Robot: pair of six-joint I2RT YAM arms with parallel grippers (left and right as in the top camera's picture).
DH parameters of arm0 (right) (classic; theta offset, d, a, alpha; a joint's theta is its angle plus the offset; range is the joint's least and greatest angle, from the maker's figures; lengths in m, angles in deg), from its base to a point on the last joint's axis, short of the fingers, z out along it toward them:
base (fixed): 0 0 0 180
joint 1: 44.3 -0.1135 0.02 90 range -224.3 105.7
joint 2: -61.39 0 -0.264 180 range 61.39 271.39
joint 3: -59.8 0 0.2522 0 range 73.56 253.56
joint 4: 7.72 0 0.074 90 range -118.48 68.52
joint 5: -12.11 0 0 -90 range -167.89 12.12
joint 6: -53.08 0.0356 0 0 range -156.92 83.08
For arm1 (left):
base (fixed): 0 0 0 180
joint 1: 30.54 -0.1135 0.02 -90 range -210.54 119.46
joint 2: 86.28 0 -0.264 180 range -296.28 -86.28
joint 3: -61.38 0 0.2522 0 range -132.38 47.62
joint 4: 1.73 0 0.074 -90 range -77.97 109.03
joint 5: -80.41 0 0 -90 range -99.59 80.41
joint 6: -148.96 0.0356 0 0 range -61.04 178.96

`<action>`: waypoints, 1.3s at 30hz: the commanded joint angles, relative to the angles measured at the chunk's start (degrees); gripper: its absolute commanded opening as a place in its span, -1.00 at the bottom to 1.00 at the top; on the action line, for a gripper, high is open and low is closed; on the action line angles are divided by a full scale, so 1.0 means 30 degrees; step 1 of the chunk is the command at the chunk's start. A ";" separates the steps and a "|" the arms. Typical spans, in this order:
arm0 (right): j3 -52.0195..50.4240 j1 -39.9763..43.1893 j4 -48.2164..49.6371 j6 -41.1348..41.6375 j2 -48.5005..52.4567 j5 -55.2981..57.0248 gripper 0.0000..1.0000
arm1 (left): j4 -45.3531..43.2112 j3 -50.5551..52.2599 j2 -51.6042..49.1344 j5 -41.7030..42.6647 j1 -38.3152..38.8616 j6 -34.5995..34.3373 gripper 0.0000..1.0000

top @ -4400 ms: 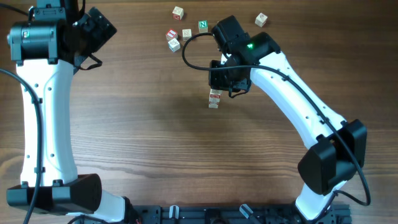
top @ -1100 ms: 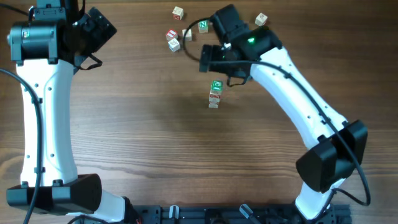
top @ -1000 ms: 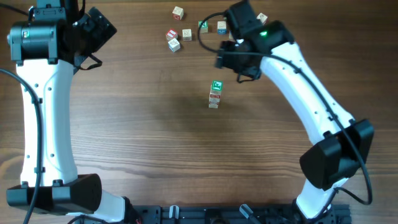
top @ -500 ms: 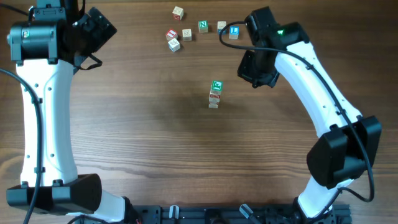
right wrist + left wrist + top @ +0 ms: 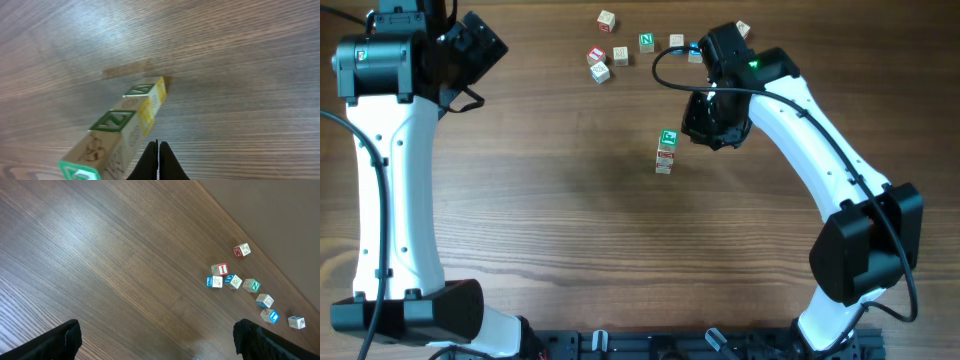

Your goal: Form a tower

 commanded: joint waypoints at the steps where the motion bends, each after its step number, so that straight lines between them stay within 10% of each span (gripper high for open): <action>1: -0.0058 -0.0080 0.0415 0.0197 -0.0408 -0.0962 -0.91 | -0.0051 0.0000 0.0029 -0.0182 -0.0102 0.0153 1.00; 39: -0.0058 -0.0080 -0.0590 0.0430 -0.0408 -0.2033 -0.91 | -0.0051 0.0000 0.0036 -0.0175 -0.0102 0.0160 1.00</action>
